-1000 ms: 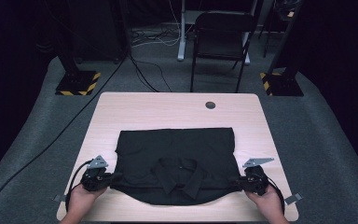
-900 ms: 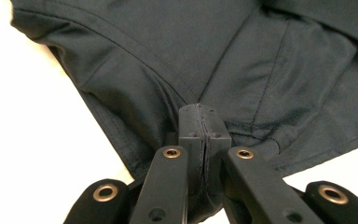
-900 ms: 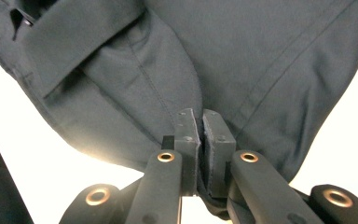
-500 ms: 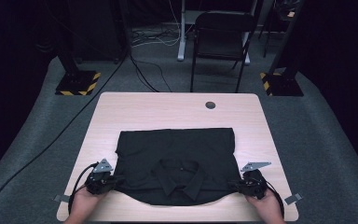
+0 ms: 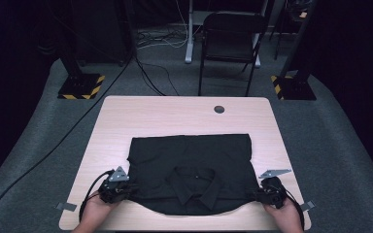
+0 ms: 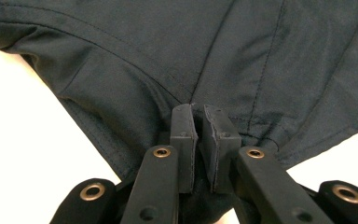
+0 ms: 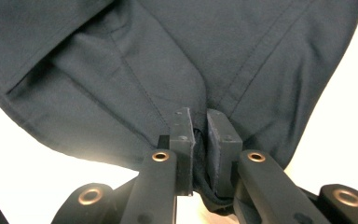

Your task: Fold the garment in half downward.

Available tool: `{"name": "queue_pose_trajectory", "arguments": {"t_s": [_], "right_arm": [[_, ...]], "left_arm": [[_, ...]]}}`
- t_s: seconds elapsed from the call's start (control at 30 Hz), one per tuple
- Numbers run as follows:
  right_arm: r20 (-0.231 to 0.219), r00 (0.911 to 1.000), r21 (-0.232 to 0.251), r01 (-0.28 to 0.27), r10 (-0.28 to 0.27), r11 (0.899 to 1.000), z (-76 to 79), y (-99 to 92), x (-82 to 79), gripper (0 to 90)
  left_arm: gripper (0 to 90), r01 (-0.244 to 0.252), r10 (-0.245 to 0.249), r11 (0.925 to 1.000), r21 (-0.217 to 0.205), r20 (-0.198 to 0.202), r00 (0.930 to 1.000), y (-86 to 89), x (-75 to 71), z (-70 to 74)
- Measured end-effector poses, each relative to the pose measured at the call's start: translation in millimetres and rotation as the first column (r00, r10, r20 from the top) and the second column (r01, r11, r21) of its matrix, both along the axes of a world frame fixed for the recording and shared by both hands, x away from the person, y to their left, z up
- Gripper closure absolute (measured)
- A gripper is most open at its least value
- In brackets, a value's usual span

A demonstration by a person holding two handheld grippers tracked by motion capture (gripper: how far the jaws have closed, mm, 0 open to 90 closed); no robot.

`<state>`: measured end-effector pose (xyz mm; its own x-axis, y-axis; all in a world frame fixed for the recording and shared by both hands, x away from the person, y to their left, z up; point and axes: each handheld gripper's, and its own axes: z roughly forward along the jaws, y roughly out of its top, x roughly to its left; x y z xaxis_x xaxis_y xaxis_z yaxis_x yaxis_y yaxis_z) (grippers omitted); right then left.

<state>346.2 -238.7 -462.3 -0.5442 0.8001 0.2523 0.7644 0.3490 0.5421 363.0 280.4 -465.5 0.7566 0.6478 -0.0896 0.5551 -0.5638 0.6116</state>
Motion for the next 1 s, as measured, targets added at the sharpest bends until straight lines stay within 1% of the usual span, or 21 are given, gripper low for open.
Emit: {"name": "queue_pose_trajectory", "arguments": {"t_s": [0.1,0.2,0.3,0.37,0.47,0.57,0.7,0.77,0.8,0.87,0.9,0.97,1.0], "right_arm": [[-0.003,0.9997,-0.002,0.025,-0.025,1.0,0.2,-10.4,-1.2,81.7],[0.003,0.9987,-0.012,0.052,-0.052,0.999,0.6,-21.3,-3.2,81.1],[0.006,0.9966,-0.012,0.082,-0.082,0.997,0.6,-32.7,-5.3,80.9],[0.008,0.9952,-0.019,0.098,-0.098,0.995,1.0,-39.8,-6.9,80.7],[0.0,0.9907,-0.013,0.136,-0.136,0.991,0.9,-51.4,-9.4,80.7],[-0.006,0.9844,-0.006,0.176,-0.176,0.984,0.6,-63.2,-12.8,80.5],[-0.001,0.9765,-0.022,0.215,-0.215,0.976,1.7,-73.5,-18.3,79.7],[0.007,0.9747,-0.032,0.224,-0.223,0.974,2.0,-74.8,-19.9,78.6],[0.011,0.9745,-0.037,0.225,-0.224,0.974,2.2,-74.2,-20.4,77.9],[0.027,0.9745,-0.062,0.224,-0.223,0.973,2.9,-71.7,-21.2,74.4],[0.034,0.9749,-0.074,0.222,-0.22,0.972,3.3,-70.5,-21.4,72.2],[0.039,0.9764,-0.084,0.215,-0.212,0.973,3.1,-68.4,-21.8,69.0],[0.04,0.9765,-0.087,0.215,-0.212,0.973,3.1,-67.7,-22.2,67.5]], "left_arm": [[82.1,0.017,-0.017,0.9999,0.002,-0.004,0.9998,-11.3,-0.7,0.4],[81.9,0.027,-0.028,0.9993,-0.025,-0.023,0.9994,-20.5,-1.8,-0.4],[81.9,0.04,-0.042,0.9983,-0.041,-0.037,0.9984,-30.5,-2.5,-0.8],[81.9,0.056,-0.057,0.9978,-0.036,-0.039,0.9976,-38.6,-2.9,-0.3],[81.9,0.071,-0.073,0.9968,-0.035,-0.039,0.9966,-50.7,-3.3,-0.2],[81.9,0.082,-0.085,0.995,-0.057,-0.055,0.9948,-60.3,-3.7,-0.9],[80.7,0.108,-0.113,0.9913,-0.075,-0.056,0.9921,-70.0,-7.7,-1.7],[76.3,0.115,-0.121,0.9892,-0.09,-0.055,0.9911,-71.0,-8.8,-2.1],[72.7,0.116,-0.123,0.9874,-0.107,-0.063,0.9904,-70.4,-8.7,-2.5],[63.6,0.11,-0.121,0.985,-0.133,-0.077,0.9896,-67.9,-8.1,-2.4],[57.2,0.105,-0.12,0.9831,-0.15,-0.09,0.9887,-66.5,-7.8,-2.0],[49.3,0.106,-0.126,0.9788,-0.175,-0.105,0.9865,-63.6,-7.9,-0.8],[46.2,0.112,-0.132,0.9777,-0.178,-0.107,0.9855,-62.4,-8.0,0.2]]}}
